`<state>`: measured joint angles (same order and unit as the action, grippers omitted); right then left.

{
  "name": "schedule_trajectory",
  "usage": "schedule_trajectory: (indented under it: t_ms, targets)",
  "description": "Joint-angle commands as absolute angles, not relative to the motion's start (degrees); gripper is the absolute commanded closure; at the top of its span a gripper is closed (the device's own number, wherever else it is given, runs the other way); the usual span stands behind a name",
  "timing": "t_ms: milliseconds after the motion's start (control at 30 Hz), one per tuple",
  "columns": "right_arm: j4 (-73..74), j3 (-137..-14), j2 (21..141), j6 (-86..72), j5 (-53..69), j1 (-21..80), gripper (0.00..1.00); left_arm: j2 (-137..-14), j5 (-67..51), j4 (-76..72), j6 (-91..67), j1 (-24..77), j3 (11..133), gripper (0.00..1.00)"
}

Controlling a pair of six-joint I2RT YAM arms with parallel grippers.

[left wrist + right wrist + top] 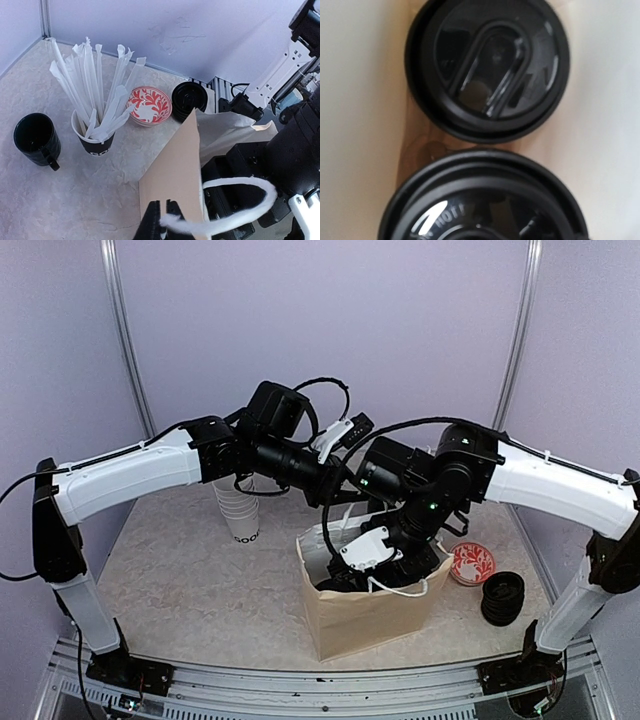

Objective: Pack the takeout coffee

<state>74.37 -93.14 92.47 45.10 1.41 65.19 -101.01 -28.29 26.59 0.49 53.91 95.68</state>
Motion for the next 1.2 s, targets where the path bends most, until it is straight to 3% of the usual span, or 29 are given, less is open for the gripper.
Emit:
schedule_trajectory:
  t_ms: [0, 567, 1167]
  targets:
    - [75.3, -97.2, 90.1, 46.0, 2.1, 65.0, 0.22, -101.1, -30.7, 24.9, 1.1, 53.3, 98.0, 1.00]
    - [74.2, -102.7, 82.4, 48.5, 0.8, 63.7, 0.23, -96.8, -28.4, 26.1, 3.1, 53.3, 97.7, 1.00]
    - [74.0, -108.0, 83.6, 46.4, 4.6, 62.8, 0.28, -96.1, -25.8, 26.4, 3.5, 53.3, 95.3, 1.00]
